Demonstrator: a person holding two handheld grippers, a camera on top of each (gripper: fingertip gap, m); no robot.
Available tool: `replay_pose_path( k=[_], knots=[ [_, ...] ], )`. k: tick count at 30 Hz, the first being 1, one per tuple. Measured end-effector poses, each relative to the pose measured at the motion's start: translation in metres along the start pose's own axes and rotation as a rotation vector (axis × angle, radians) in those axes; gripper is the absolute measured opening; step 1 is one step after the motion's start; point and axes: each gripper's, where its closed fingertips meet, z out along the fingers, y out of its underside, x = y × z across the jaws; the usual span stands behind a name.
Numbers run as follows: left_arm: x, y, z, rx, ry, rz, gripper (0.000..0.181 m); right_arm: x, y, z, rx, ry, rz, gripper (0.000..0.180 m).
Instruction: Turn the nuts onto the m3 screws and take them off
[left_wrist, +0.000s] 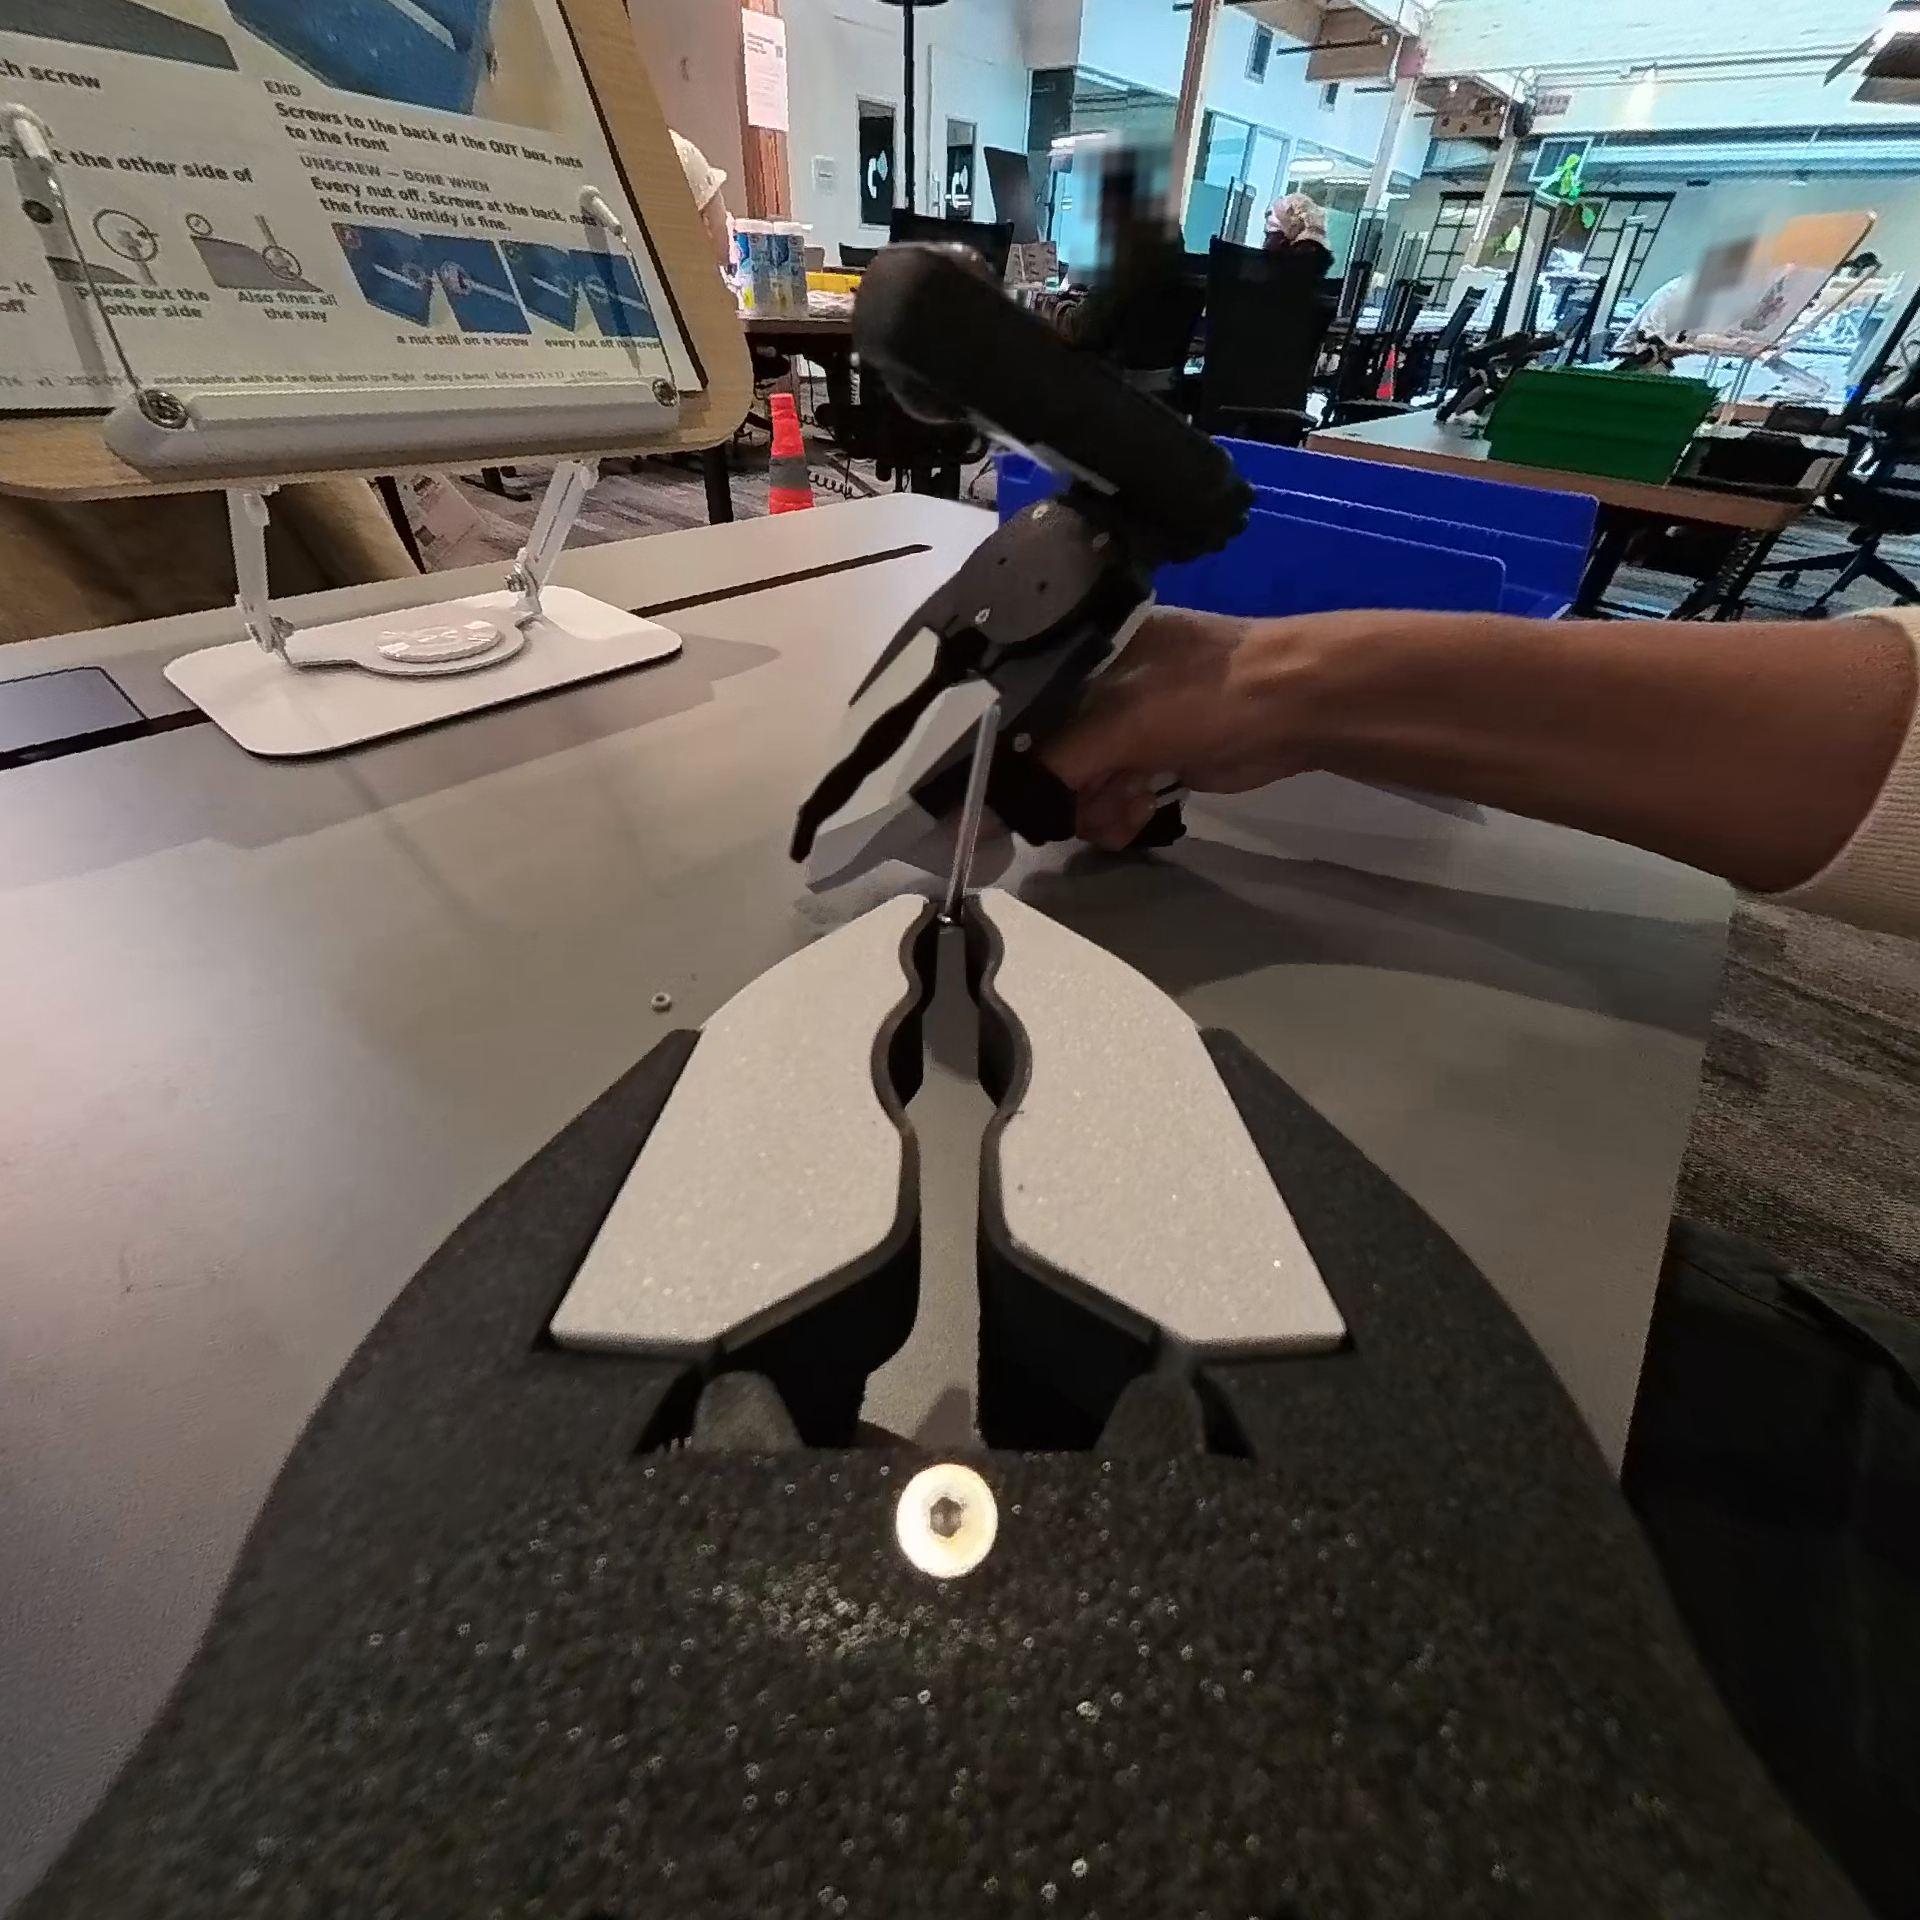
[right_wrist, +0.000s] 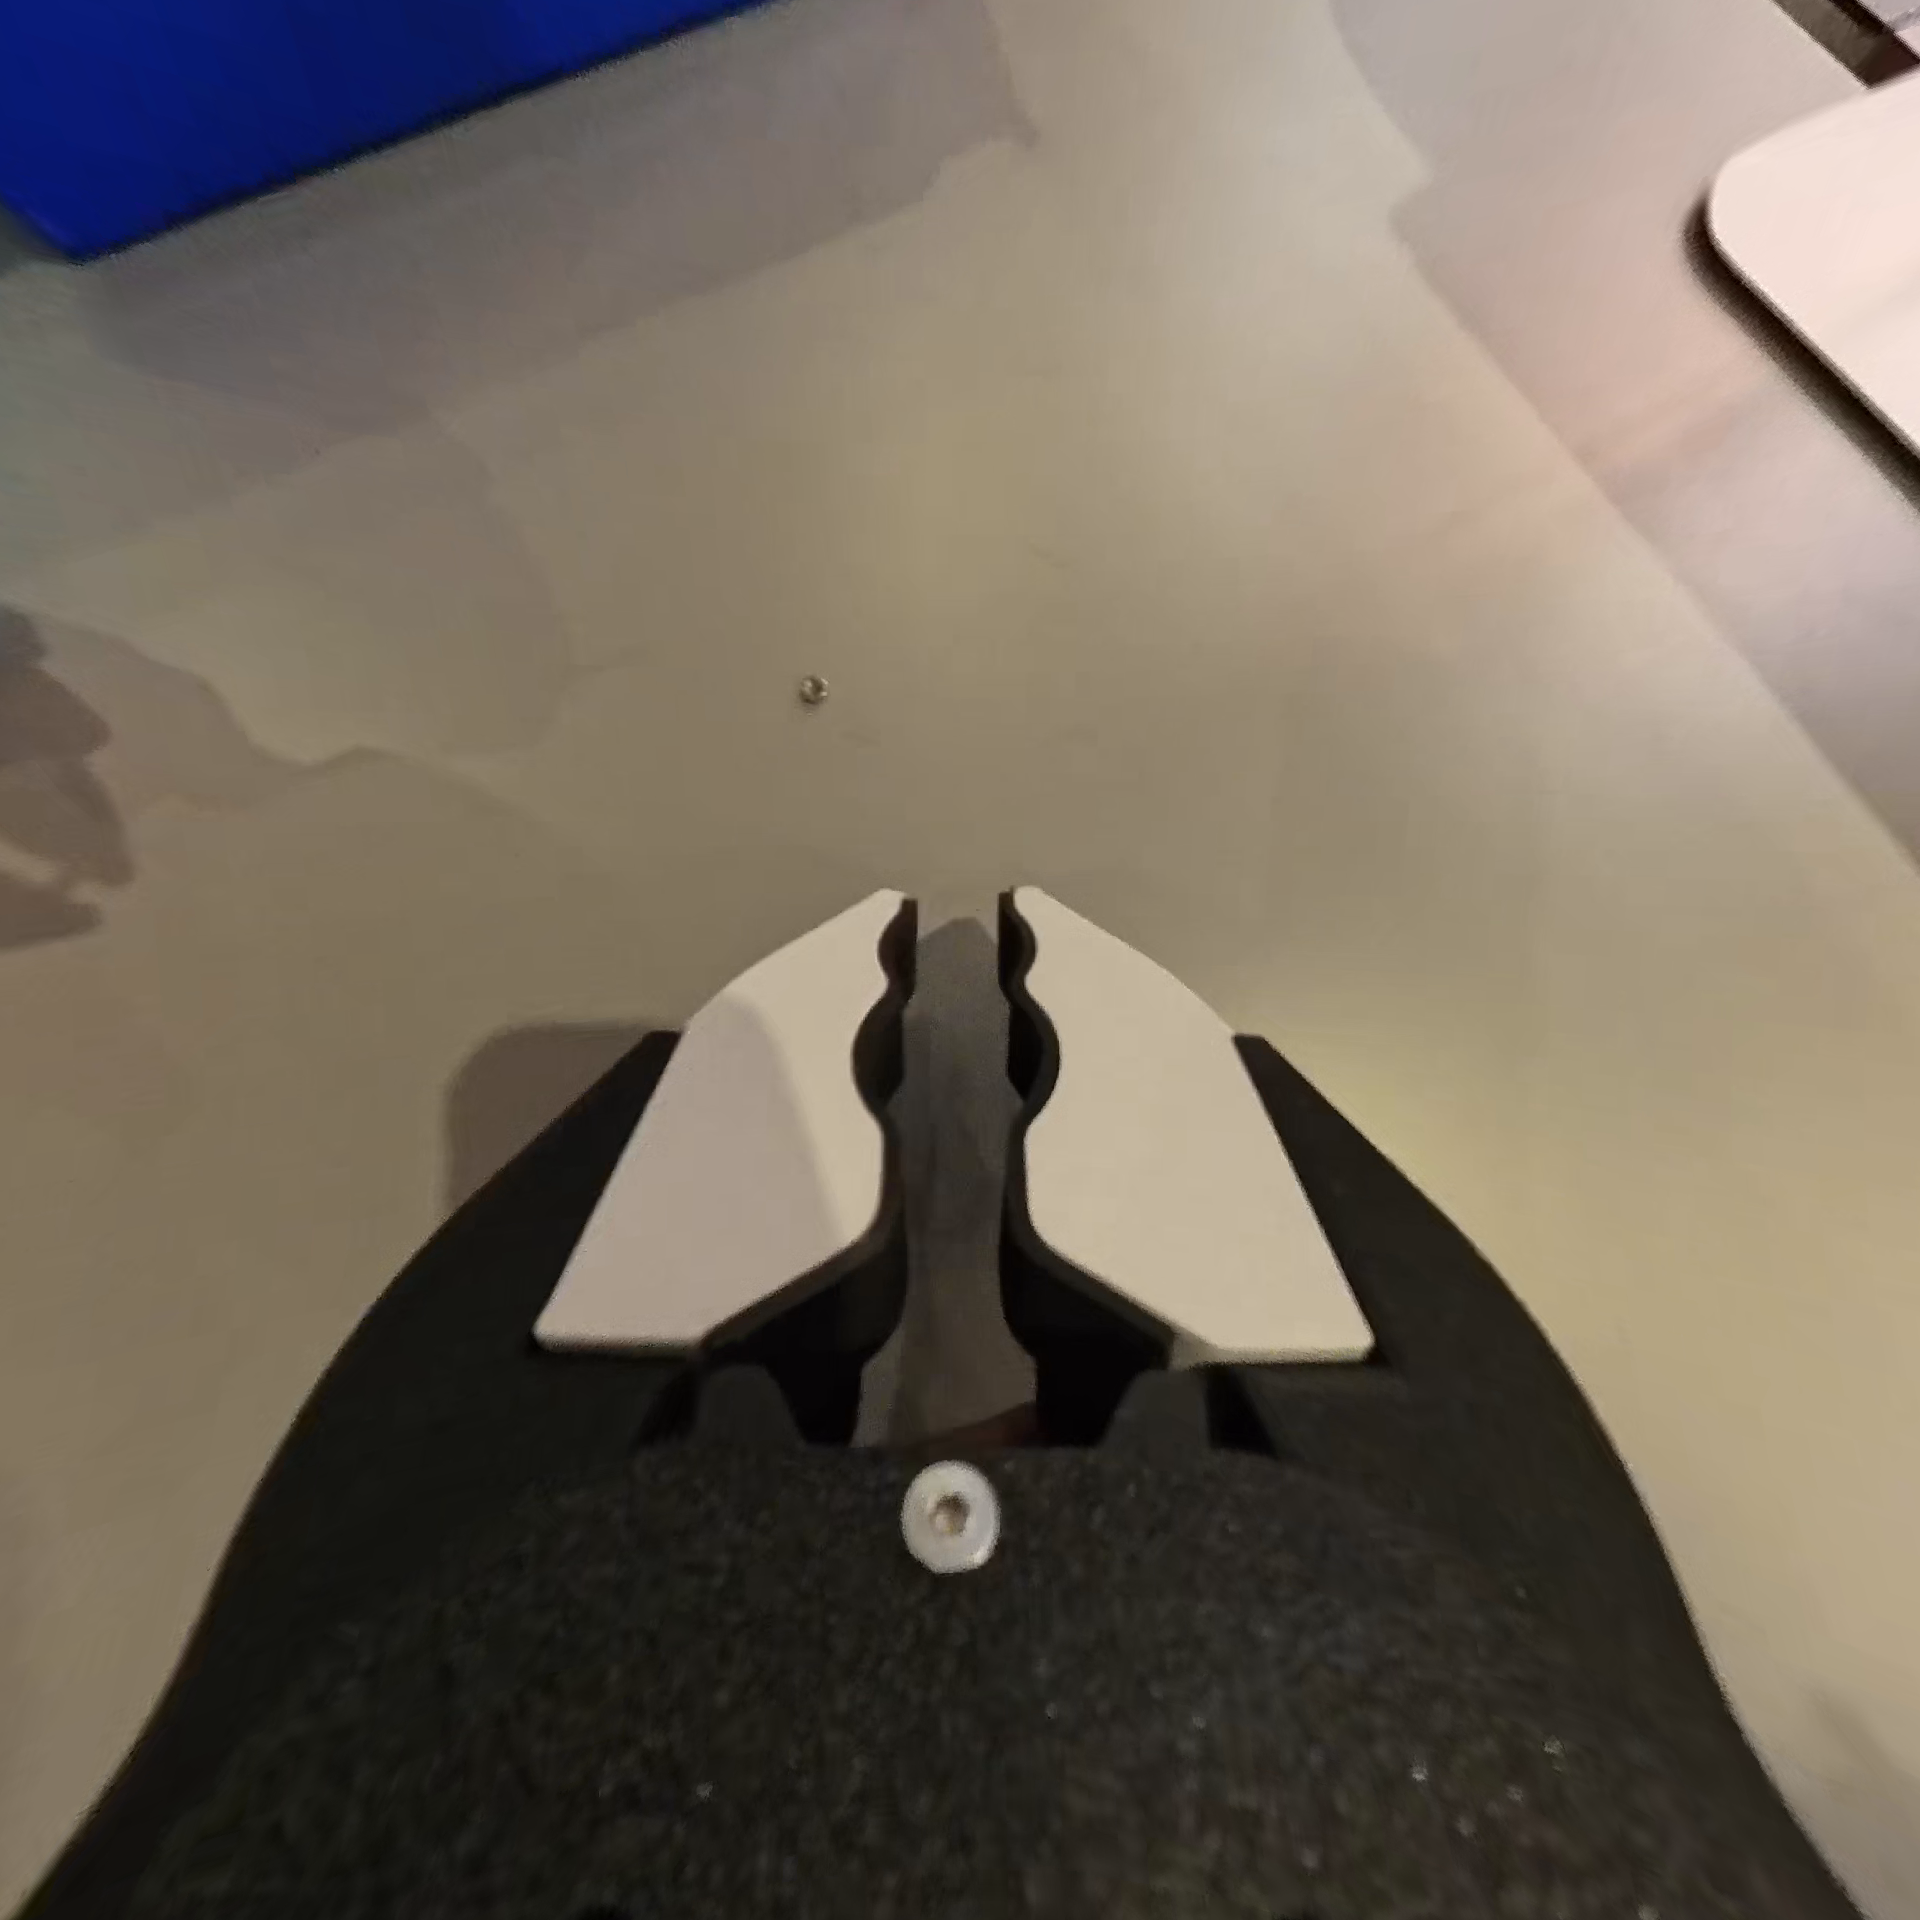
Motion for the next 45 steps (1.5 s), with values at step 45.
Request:
replay_pose_path(
  k=[45],
  knots=[
    [0.004,0.000,-0.001,0.005,0.009,0.022,0.004,-0.031,-0.025,0.054,-0.080,0.150,0.075,0.005]
  ],
)
